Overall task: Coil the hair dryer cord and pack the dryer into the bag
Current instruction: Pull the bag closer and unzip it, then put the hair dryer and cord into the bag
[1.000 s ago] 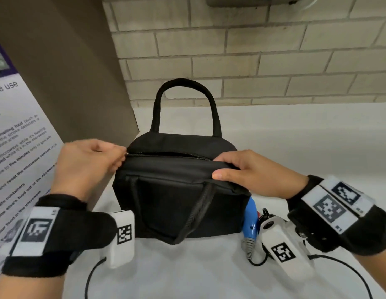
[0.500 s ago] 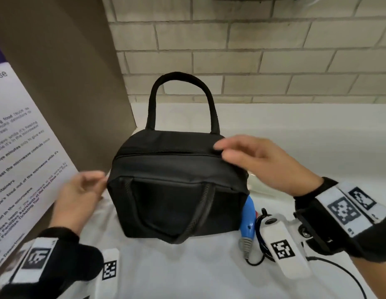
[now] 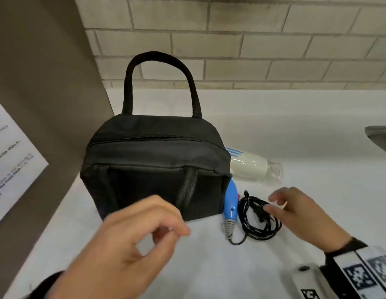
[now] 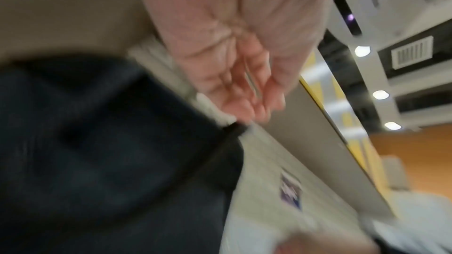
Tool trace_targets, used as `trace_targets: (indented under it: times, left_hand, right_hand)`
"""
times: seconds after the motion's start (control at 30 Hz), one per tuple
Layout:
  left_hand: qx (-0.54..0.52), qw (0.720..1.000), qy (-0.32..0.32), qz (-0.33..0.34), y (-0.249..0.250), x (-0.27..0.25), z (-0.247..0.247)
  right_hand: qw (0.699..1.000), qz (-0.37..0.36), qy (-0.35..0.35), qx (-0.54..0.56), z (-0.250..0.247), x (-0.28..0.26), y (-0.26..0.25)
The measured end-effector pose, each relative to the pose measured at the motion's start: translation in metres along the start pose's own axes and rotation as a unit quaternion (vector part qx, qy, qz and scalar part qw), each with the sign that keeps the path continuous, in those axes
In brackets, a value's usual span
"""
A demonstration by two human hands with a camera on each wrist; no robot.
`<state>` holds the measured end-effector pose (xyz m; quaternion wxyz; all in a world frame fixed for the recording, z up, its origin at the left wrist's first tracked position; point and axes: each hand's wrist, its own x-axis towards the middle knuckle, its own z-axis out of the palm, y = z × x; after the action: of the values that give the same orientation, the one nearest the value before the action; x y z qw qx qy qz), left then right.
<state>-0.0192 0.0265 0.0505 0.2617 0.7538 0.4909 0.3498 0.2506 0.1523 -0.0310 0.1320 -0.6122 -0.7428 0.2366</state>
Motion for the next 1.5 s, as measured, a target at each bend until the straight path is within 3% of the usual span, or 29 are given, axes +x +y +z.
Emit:
trace_targets:
  times: [0.03, 0.1, 0.17, 0.4, 0.67, 0.83, 1.0, 1.17, 1.37, 1.5]
  left_hand:
    - [0.018, 0.998, -0.053, -0.004, -0.008, 0.003, 0.015]
    - [0.062, 0.982, -0.170, -0.049, -0.029, 0.002, 0.051]
    - [0.108, 0.967, -0.210, -0.098, -0.047, 0.014, 0.075]
    - [0.036, 0.965, -0.108, -0.237, -0.065, 0.056, 0.116]
    - [-0.031, 0.940, -0.075, -0.331, -0.060, 0.080, 0.137]
    - [-0.019, 0.949, -0.045, -0.311, -0.065, 0.082, 0.140]
    - [-0.026, 0.950, -0.052, -0.308, -0.066, 0.082, 0.148]
    - [-0.028, 0.955, -0.040, -0.294, -0.070, 0.082, 0.151]
    - [-0.006, 0.952, -0.097, -0.291, -0.065, 0.085, 0.153]
    - [0.088, 0.967, -0.143, -0.191, -0.036, 0.079, 0.133]
  right_hand:
    - [1.000, 0.017, 0.007, 0.018, 0.000, 0.005, 0.002]
    - [0.996, 0.065, -0.059, 0.019, 0.002, 0.016, 0.004]
    - [0.989, 0.081, -0.127, -0.005, 0.007, 0.025, 0.006]
    - [0.991, 0.012, -0.122, -0.049, 0.018, 0.031, -0.001]
    - [0.991, -0.058, -0.056, 0.108, 0.009, 0.022, -0.004]
    - [0.984, -0.079, -0.049, 0.151, 0.018, 0.031, -0.021]
    - [0.994, -0.014, -0.061, 0.087, 0.030, 0.052, -0.034]
    - [0.988, -0.008, -0.102, 0.112, 0.033, 0.064, -0.042]
    - [0.984, 0.033, -0.100, 0.142, 0.030, 0.067, -0.033]
    - [0.974, 0.053, -0.064, 0.211, 0.027, 0.067, -0.013]
